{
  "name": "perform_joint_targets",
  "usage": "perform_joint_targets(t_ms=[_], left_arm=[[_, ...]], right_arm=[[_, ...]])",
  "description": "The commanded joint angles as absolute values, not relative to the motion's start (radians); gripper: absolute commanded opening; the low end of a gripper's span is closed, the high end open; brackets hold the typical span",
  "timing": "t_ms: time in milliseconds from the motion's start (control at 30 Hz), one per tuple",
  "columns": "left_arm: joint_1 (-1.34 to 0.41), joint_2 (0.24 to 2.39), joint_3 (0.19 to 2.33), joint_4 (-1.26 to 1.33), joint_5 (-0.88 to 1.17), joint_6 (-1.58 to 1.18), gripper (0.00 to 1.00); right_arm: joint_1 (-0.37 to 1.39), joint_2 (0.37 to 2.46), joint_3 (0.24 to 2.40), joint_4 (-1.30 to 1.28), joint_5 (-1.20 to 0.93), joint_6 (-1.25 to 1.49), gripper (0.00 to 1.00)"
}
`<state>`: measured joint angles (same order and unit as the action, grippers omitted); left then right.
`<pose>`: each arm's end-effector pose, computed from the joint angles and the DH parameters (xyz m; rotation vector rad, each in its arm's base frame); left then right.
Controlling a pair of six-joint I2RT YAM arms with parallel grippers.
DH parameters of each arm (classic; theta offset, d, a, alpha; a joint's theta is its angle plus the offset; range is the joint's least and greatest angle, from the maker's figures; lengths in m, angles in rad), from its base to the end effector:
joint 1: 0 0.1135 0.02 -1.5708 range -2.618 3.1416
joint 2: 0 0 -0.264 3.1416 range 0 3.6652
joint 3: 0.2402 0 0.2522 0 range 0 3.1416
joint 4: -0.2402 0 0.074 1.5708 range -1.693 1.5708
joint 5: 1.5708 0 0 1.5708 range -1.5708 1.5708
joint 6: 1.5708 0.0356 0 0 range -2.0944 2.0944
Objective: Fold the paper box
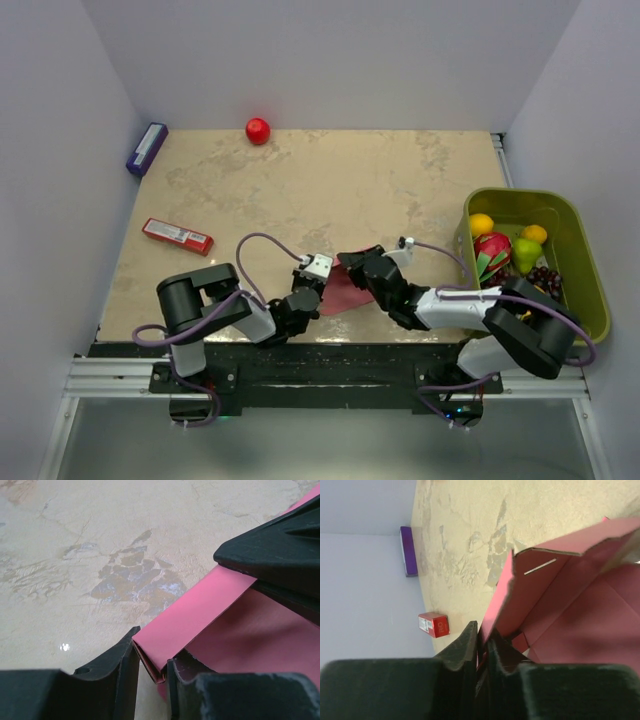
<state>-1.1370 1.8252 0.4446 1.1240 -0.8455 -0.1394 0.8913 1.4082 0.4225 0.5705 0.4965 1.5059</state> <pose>0.1444 -0.2484 0.1150 0.2858 1.7191 -0.1618 0.1759 0.1908 0.1605 0.9519 1.8689 1.0661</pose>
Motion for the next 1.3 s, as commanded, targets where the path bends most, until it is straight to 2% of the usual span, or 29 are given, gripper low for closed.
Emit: perform_joint_targets(t_ms=[0, 33, 133, 367, 533, 667, 867, 1267], left_arm=[[-1.124, 1.821, 0.488, 1.031, -0.919, -0.155, 0.00], [-1.123, 1.809, 0.482, 1.013, -0.896, -0.188, 0.00], [-1.106, 1.747, 0.477, 0.882, -0.800, -0.277, 0.00], [-0.999, 1.573, 0.428, 0.622, -0.467, -0.423, 0.00], [-0.902, 1.482, 0.425, 0.502, -0.182, -0.427, 0.00], [-0.864, 1.421, 0.420, 0.410, -0.066, -0.423, 0.00], [-0.835, 1.371, 0.420, 0.354, 0.034, -0.423, 0.00], [-0.804, 1.295, 0.425, 0.331, 0.169, -0.443, 0.00]], right_arm=[[0.905, 1.358, 0.423, 0.471, 0.489, 1.430, 0.30], [0.905, 1.342, 0.420, 0.471, 0.486, 1.414, 0.44], [0.905, 1.252, 0.433, 0.431, 0.457, 1.307, 0.58], [0.904, 0.941, 0.433, 0.088, 0.374, 1.040, 0.75], [0.902, 0.824, 0.540, -0.269, 0.388, 0.862, 0.75], [0.903, 0.810, 0.627, -0.504, 0.465, 0.754, 0.75], [0.904, 0.857, 0.655, -0.494, 0.416, 0.603, 0.72], [0.937, 0.936, 0.637, -0.425, 0.399, 0.586, 0.61]])
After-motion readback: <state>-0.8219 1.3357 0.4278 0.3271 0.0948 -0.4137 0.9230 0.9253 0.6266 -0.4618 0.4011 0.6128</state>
